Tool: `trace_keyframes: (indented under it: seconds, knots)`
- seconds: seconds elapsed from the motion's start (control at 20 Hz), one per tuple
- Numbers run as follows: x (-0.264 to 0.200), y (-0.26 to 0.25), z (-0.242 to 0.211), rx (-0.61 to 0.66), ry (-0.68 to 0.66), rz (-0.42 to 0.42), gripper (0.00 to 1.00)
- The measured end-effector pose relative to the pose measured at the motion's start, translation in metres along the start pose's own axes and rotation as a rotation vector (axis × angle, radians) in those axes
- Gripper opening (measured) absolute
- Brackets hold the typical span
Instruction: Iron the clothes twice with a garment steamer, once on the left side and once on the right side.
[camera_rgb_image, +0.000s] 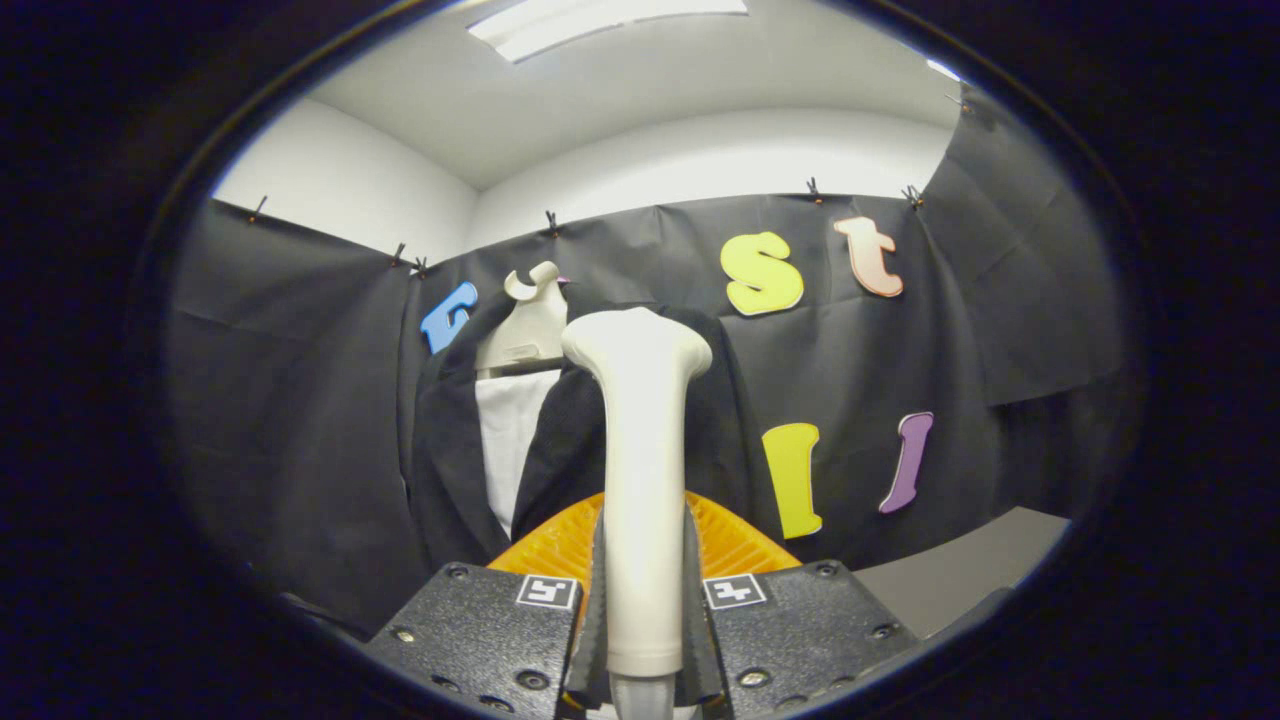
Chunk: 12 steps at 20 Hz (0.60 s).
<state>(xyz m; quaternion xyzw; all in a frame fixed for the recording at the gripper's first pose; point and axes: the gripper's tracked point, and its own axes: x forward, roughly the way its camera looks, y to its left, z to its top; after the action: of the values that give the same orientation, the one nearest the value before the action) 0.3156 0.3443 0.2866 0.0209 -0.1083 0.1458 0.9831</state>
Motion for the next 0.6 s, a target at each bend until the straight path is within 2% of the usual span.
trace_keyframes:
  seconds: [0.25,0.6]
  knots:
    - [0.026,0.000,-0.008,-0.041,-0.002,-0.016,0.33]
    - [0.014,0.004,-0.021,-0.064,-0.005,-0.016,0.33]
